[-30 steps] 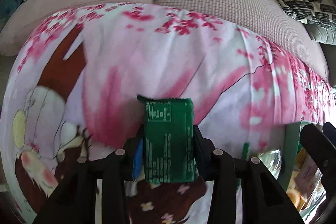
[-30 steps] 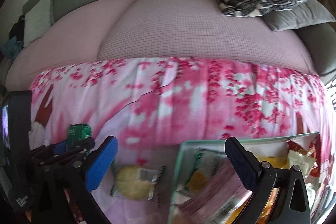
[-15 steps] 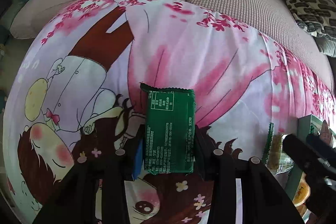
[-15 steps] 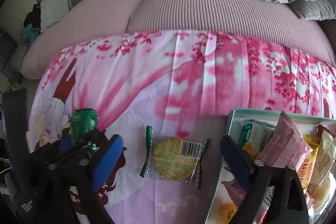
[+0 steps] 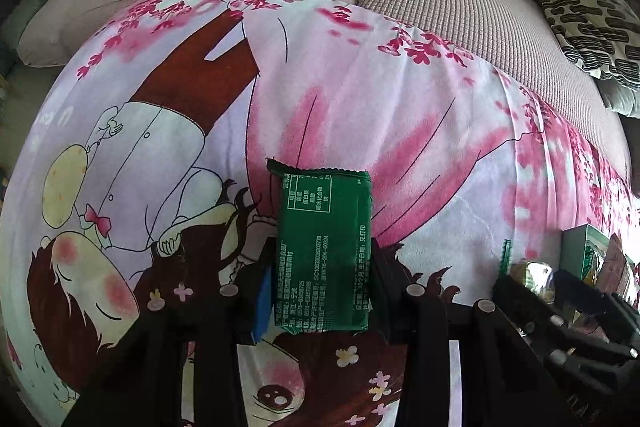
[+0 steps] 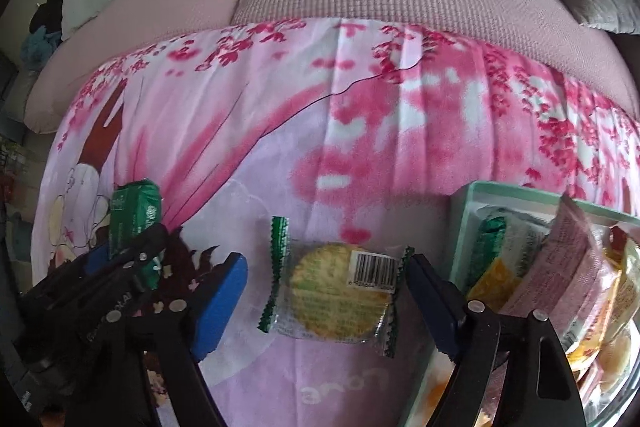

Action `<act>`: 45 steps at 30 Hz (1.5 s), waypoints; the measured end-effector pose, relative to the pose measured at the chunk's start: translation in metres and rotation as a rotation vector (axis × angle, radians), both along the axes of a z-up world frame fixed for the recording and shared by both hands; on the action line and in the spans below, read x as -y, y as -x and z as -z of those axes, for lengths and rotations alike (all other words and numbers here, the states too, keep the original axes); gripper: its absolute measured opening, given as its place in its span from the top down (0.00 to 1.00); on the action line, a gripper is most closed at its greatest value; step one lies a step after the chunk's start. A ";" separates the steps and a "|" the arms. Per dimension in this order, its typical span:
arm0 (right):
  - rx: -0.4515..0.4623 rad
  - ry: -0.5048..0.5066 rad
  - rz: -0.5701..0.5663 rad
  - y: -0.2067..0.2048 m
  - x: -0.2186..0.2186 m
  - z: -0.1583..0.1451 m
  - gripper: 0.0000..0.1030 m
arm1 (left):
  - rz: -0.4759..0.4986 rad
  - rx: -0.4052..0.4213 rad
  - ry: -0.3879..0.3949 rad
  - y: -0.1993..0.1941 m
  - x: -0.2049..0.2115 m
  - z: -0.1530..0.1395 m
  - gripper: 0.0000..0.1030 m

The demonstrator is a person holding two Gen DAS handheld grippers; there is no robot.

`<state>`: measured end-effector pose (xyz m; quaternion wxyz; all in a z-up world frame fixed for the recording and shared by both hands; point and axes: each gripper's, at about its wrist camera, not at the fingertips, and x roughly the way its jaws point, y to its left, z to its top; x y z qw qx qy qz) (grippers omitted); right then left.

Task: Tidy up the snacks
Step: 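Lift the green packet and round cookie and carry both over the tray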

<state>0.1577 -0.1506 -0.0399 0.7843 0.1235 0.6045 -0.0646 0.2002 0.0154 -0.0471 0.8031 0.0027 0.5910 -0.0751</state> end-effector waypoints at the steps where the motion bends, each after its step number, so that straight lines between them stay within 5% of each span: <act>1: -0.003 -0.001 -0.004 -0.001 -0.003 0.002 0.20 | 0.000 0.000 0.001 -0.001 0.000 0.002 0.59; 8: -0.048 0.045 -0.005 -0.002 -0.010 0.017 0.22 | 0.002 0.004 -0.002 -0.001 -0.003 0.001 0.59; 20: 0.002 0.161 -0.020 0.004 -0.029 0.024 0.29 | 0.021 0.039 -0.051 0.004 0.007 0.001 0.60; 24: 0.017 0.176 -0.022 0.012 -0.037 0.017 0.41 | 0.022 0.027 -0.034 0.009 0.006 -0.002 0.60; 45: 0.242 0.159 0.115 0.113 -0.023 -0.055 0.42 | 0.070 0.131 0.053 0.078 0.012 -0.070 0.60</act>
